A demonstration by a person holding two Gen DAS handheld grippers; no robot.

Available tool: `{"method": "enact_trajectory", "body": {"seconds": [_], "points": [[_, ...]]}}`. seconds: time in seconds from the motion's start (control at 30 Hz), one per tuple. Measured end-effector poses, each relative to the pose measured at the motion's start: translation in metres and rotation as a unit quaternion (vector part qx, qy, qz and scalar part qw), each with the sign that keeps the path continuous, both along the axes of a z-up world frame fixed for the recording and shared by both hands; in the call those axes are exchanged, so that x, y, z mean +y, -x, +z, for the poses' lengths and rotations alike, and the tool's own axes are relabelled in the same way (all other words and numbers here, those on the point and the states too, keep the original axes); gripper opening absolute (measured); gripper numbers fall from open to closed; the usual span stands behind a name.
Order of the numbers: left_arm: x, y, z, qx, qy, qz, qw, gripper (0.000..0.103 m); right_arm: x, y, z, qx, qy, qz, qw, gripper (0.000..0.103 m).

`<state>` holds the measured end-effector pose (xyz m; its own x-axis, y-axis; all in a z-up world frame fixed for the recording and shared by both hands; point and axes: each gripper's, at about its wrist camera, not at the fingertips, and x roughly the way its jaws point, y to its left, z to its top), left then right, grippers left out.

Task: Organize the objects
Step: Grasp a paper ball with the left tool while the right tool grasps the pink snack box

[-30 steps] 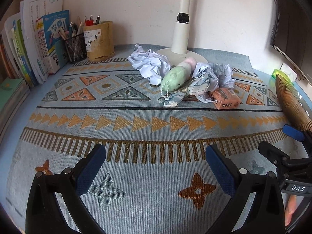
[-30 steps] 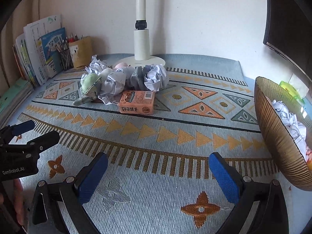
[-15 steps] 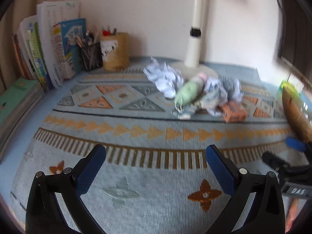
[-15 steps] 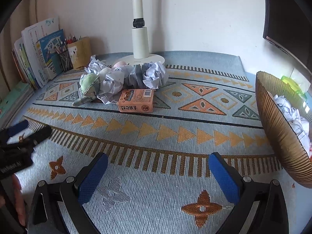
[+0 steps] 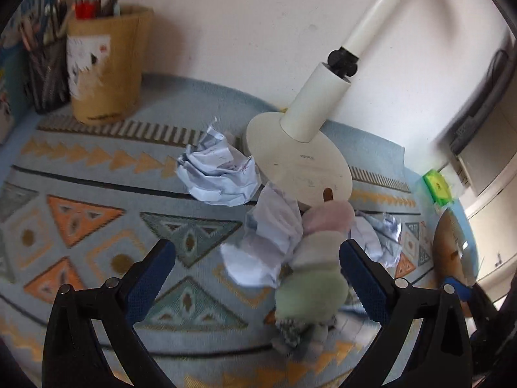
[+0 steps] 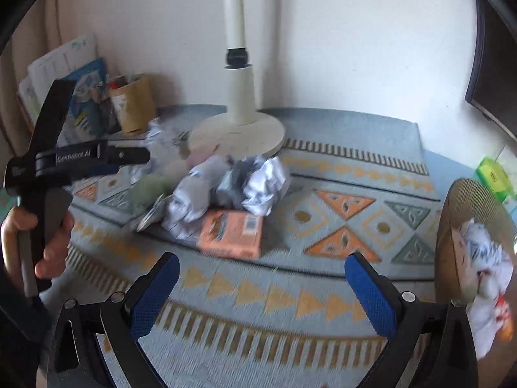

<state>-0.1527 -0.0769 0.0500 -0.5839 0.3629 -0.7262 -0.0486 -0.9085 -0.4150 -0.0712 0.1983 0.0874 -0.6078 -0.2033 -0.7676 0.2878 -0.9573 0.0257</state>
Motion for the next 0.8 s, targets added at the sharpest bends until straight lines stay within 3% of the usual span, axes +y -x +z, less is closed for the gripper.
{"method": "enact_trajectory", "body": {"seconds": [0.03, 0.13, 0.17, 0.2, 0.3, 0.37, 0.4, 0.43, 0.47, 0.63, 0.8], "points": [[0.000, 0.003, -0.003, 0.000, -0.016, -0.004, 0.9999, 0.101, -0.001, 0.007, -0.005, -0.019, 0.015, 0.003, 1.000, 0.086], [0.006, 0.003, -0.010, 0.006, -0.028, -0.012, 0.9995, 0.097, -0.008, 0.027, -0.033, -0.084, 0.067, 0.010, 0.994, 0.083], [0.010, 0.001, -0.011, 0.010, -0.021, -0.013, 0.9996, 0.087, -0.012, 0.029, -0.041, -0.092, 0.068, 0.007, 0.993, 0.082], [0.013, 0.000, -0.010, 0.012, -0.010, -0.014, 0.9998, 0.081, -0.018, 0.029, -0.044, -0.072, 0.056, 0.004, 0.996, 0.082], [0.020, 0.000, -0.009, 0.013, -0.003, -0.026, 0.9996, 0.081, -0.030, 0.034, -0.048, -0.066, 0.048, 0.015, 0.997, 0.080], [0.020, 0.002, -0.010, 0.016, -0.005, -0.022, 0.9996, 0.081, -0.038, 0.037, -0.048, -0.055, 0.032, 0.006, 0.998, 0.070], [0.021, 0.003, -0.011, 0.017, -0.007, -0.019, 0.9996, 0.073, -0.040, 0.036, -0.046, -0.042, 0.012, -0.007, 0.999, 0.058], [0.020, 0.004, -0.013, 0.016, -0.002, -0.015, 0.9997, 0.061, -0.042, 0.035, -0.047, -0.035, -0.005, -0.021, 0.999, 0.057], [0.020, 0.005, -0.014, 0.012, 0.008, -0.011, 0.9998, 0.039, -0.043, 0.033, -0.047, -0.029, -0.008, -0.027, 0.999, 0.057], [0.017, -0.021, 0.009, 0.064, 0.011, -0.012, 0.9978, 0.039, -0.013, 0.017, -0.036, -0.017, 0.021, -0.071, 0.997, 0.055], [0.025, -0.094, 0.044, 0.106, 0.000, -0.040, 0.9936, 0.039, 0.031, -0.031, -0.015, -0.009, 0.018, -0.110, 0.994, 0.055]]}}
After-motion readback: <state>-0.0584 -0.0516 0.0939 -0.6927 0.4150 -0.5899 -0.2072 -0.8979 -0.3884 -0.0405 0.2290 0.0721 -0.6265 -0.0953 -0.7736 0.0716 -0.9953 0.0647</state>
